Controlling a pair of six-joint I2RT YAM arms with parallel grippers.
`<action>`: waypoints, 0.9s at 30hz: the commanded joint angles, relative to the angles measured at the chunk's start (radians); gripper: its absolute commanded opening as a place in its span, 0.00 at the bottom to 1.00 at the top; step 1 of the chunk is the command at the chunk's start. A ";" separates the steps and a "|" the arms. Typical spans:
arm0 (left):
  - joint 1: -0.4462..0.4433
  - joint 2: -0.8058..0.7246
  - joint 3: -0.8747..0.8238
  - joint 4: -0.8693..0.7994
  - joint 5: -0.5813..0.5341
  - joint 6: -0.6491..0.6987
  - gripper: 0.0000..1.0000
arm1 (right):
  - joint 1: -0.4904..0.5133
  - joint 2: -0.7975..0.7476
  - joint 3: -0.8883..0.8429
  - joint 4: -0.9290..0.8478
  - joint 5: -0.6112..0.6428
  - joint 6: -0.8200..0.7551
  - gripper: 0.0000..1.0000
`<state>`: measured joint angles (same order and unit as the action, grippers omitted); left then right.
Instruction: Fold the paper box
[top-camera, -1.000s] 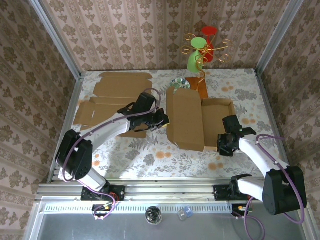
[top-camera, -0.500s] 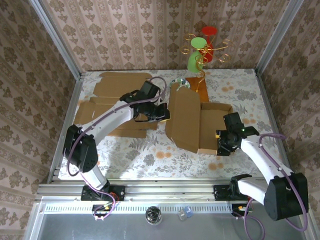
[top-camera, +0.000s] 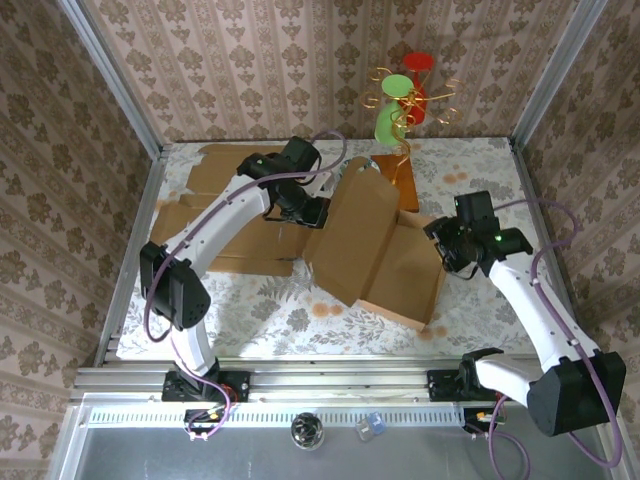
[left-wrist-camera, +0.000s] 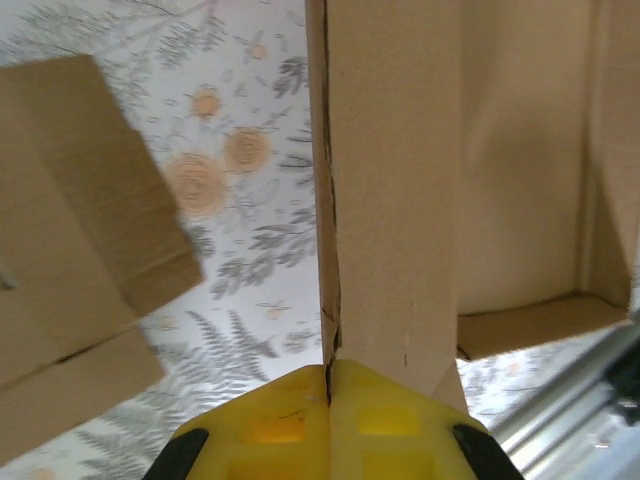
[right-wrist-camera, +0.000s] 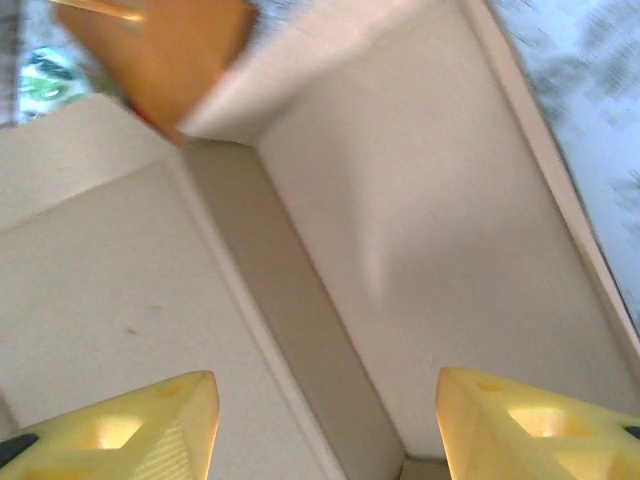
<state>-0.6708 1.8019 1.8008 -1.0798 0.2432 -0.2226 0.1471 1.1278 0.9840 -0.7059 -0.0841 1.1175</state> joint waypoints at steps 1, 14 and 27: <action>-0.025 -0.006 0.058 -0.060 -0.182 0.185 0.00 | 0.004 0.022 0.060 0.086 -0.038 -0.341 0.60; -0.152 0.019 0.180 -0.003 -0.500 0.549 0.00 | -0.005 0.060 0.122 0.215 -0.092 -0.822 0.64; -0.202 0.018 0.198 0.016 -0.549 0.804 0.00 | -0.061 0.051 0.059 0.436 -0.124 -1.141 0.78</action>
<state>-0.8677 1.8263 1.9846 -1.0809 -0.3035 0.4789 0.1135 1.1698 1.0710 -0.3435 -0.1631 0.0811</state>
